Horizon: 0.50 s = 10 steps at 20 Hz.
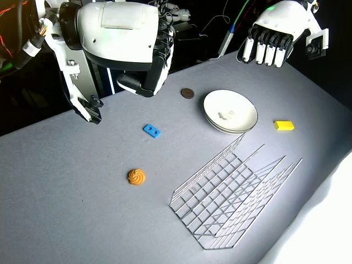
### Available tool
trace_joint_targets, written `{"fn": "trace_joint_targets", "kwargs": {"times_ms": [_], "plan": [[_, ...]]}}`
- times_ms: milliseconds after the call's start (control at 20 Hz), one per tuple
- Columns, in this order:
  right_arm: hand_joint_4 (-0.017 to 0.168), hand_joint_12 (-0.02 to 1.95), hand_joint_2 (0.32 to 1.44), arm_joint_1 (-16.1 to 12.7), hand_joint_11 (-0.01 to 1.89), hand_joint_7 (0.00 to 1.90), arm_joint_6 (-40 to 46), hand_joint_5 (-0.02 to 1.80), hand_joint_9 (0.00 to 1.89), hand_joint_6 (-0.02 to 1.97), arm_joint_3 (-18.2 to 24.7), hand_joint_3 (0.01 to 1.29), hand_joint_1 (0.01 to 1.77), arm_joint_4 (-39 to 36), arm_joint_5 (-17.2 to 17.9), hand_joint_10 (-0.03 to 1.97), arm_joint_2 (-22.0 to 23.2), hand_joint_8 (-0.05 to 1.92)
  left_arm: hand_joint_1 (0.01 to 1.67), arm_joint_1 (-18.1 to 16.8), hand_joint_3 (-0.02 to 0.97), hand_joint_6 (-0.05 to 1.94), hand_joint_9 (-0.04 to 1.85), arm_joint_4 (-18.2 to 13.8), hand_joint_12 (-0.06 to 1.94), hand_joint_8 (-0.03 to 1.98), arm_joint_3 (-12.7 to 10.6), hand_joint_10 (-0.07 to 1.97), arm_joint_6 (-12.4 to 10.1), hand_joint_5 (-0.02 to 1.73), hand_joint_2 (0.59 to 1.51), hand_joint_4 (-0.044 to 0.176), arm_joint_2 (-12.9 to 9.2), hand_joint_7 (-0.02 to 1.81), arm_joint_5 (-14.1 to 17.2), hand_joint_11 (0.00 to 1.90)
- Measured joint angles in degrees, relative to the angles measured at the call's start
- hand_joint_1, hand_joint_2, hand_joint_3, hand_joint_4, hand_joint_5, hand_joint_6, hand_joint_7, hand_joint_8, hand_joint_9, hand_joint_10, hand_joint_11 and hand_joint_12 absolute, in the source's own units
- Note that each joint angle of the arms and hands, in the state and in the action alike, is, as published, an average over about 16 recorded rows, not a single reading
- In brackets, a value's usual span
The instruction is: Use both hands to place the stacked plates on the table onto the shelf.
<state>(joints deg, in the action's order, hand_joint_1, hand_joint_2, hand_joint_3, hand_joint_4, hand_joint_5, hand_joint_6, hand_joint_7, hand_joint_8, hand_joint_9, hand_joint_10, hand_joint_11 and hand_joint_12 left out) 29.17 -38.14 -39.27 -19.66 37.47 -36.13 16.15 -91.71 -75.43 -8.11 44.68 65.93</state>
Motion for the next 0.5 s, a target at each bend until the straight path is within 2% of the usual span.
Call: {"fn": "trace_joint_targets", "kwargs": {"times_ms": [200,400,500], "plan": [[0.023,0.66,1.18,0.0,0.78,0.66,0.0,0.59,0.68,0.71,0.0,0.05,0.13,0.0,0.0,0.69,0.0,0.68,0.14,0.0,0.057,0.6,0.56,-0.6,0.59,0.6,0.0,0.56,-0.5,0.44,1.121,0.029,0.1,0.54,0.3,0.63],[0.017,0.48,1.17,0.2,0.58,0.49,0.0,0.44,0.51,0.53,0.0,0.04,0.13,0.0,0.1,0.52,-0.1,0.51,0.11,0.0,0.052,0.44,0.42,-1.8,0.43,0.44,-0.1,0.42,-1.3,0.34,1.114,0.021,0.3,0.41,1.1,0.47],[0.006,0.29,1.14,0.5,0.39,0.33,0.0,0.29,0.34,0.34,0.0,0.04,0.14,0.0,0.0,0.32,-0.1,0.32,0.06,0.1,0.052,0.25,0.25,-2.6,0.24,0.25,-0.2,0.23,-1.7,0.21,1.093,0.006,0.5,0.25,1.8,0.29]]}}
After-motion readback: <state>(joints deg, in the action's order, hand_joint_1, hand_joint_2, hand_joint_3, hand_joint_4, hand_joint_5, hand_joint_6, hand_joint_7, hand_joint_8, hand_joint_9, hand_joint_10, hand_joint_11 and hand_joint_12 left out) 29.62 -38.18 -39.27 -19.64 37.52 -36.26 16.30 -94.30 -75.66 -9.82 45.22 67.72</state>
